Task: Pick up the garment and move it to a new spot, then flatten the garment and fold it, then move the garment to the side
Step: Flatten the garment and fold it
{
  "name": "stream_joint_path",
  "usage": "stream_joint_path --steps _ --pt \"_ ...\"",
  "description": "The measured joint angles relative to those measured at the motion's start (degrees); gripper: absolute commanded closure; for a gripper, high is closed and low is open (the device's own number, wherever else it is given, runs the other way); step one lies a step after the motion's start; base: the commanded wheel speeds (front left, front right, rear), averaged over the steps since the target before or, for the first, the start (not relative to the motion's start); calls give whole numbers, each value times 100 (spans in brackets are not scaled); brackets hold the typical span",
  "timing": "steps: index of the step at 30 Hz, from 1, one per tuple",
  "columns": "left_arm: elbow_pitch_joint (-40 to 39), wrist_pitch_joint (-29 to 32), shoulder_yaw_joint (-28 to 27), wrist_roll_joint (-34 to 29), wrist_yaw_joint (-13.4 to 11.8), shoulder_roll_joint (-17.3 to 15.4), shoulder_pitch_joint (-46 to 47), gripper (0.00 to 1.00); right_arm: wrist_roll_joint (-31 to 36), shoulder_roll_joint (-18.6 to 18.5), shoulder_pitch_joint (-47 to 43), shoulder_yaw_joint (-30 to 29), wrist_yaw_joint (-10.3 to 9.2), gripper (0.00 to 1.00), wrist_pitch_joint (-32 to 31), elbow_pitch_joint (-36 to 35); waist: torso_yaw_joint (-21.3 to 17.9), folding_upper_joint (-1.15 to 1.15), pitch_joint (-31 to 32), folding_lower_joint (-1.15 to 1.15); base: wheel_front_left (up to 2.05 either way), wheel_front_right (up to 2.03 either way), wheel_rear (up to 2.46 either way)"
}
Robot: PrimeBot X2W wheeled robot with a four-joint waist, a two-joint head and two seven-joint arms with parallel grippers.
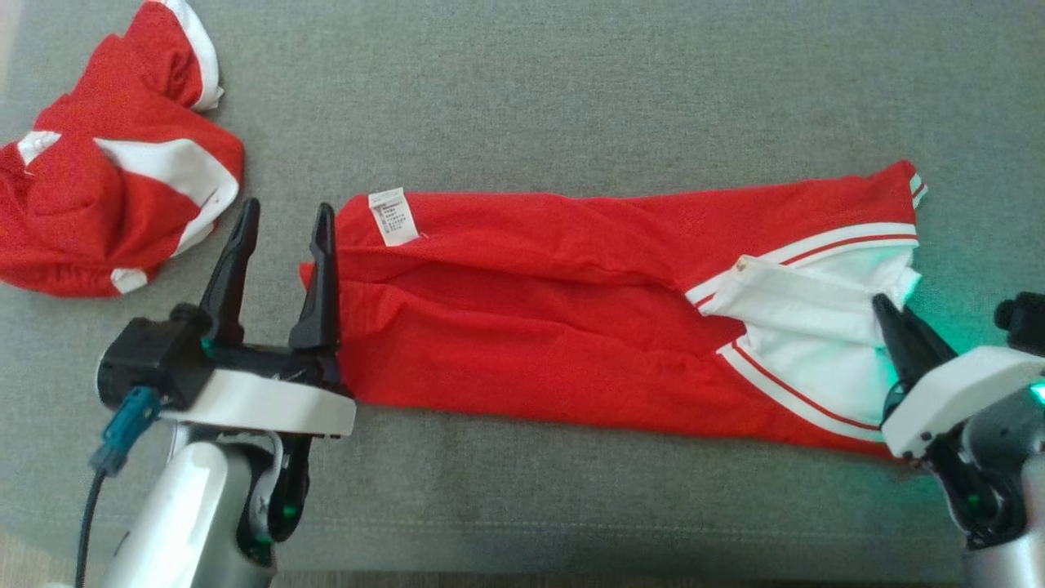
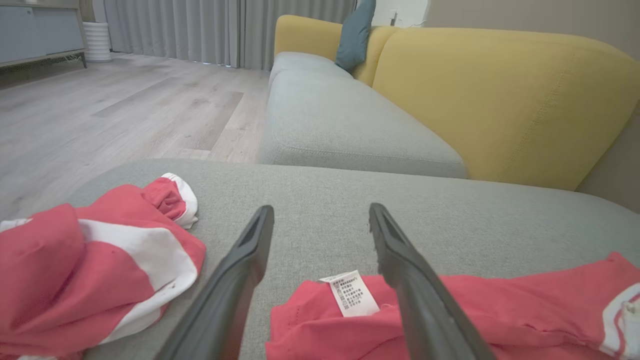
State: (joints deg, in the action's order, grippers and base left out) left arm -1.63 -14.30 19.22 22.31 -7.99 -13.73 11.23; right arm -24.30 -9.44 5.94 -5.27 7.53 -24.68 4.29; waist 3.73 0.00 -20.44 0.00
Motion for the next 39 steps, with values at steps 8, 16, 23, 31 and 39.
stream_joint_path --steps 8,16,23,31,39 --pt "18 0 -162 -109 102 163 -60 0 -58 -143 -340 -523 0 100 68 -224 1 0 166 0 0 0 0" --pt "136 -1 -287 -208 197 286 -120 0 -23 -421 -564 -1028 0 100 45 -396 -12 0 334 0 0 0 0" --pt "243 0 -330 -208 204 341 -338 0 425 -157 -244 -396 0 100 -390 -1458 -62 0 581 0 0 0 0" --pt "350 0 -289 -208 269 369 -376 0 304 497 481 1178 0 100 -525 -1419 25 0 771 0 0 0 0" --pt "445 0 -138 -208 313 438 -397 0 -791 577 788 2674 0 100 505 -62 289 0 827 0 0 0 0"
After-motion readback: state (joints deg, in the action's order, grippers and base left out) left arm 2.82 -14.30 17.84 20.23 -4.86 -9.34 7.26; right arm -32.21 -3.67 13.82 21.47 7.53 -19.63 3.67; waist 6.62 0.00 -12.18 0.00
